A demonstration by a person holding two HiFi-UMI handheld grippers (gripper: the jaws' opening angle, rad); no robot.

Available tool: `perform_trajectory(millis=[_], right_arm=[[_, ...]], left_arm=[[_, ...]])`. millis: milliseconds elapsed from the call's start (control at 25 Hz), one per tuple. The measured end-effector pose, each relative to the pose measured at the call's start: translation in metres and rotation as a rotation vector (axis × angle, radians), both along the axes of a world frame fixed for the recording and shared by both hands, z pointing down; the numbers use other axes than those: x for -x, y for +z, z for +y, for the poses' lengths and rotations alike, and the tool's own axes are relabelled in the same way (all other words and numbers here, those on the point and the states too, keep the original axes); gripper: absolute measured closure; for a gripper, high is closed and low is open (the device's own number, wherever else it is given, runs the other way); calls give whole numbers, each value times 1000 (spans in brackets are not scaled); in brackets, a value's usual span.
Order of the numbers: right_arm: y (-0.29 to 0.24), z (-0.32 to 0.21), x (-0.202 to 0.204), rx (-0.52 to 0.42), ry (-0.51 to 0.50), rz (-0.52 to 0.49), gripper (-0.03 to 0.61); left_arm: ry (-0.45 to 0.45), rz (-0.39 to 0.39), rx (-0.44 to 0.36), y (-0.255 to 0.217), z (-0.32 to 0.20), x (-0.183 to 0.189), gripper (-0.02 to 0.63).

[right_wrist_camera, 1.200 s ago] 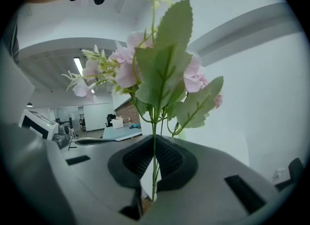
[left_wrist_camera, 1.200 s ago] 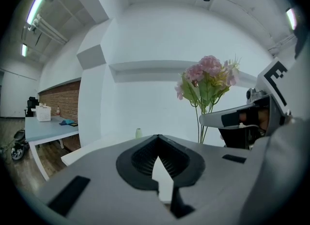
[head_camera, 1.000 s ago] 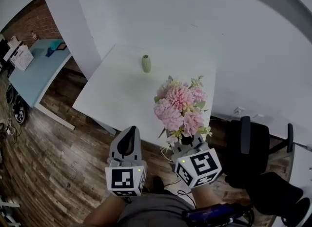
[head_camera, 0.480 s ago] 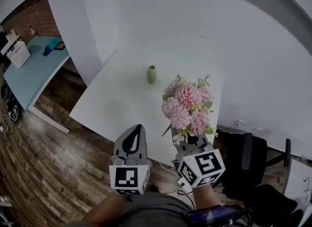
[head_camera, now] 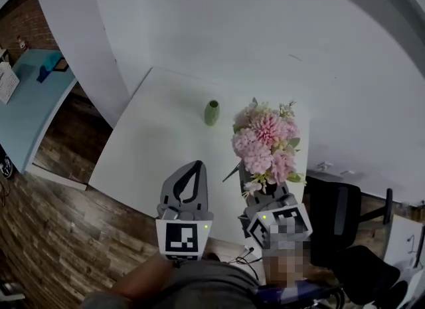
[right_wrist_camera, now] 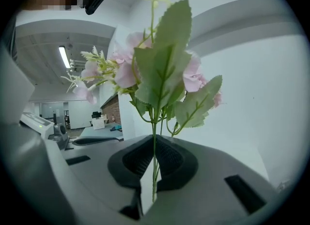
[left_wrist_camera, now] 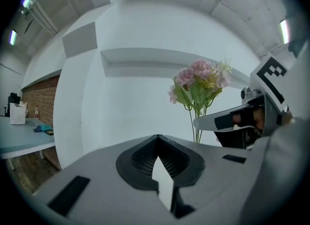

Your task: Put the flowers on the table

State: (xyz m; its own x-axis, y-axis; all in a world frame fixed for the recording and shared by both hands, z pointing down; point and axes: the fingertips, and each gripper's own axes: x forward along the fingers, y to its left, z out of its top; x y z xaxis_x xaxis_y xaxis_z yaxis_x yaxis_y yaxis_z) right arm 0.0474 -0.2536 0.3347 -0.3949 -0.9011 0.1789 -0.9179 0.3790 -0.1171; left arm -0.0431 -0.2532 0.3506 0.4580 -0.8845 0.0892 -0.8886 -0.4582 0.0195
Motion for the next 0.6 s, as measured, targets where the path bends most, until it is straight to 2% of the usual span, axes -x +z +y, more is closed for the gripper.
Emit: perform_trajectory(millis=[320, 600], right_arm=[[-15, -67, 10, -13, 98, 12, 566], [-39, -105, 8, -42, 155, 16, 566]], left_arm=[[94, 17, -12, -5, -64, 11, 607], [161, 33, -16, -11, -98, 9, 607]])
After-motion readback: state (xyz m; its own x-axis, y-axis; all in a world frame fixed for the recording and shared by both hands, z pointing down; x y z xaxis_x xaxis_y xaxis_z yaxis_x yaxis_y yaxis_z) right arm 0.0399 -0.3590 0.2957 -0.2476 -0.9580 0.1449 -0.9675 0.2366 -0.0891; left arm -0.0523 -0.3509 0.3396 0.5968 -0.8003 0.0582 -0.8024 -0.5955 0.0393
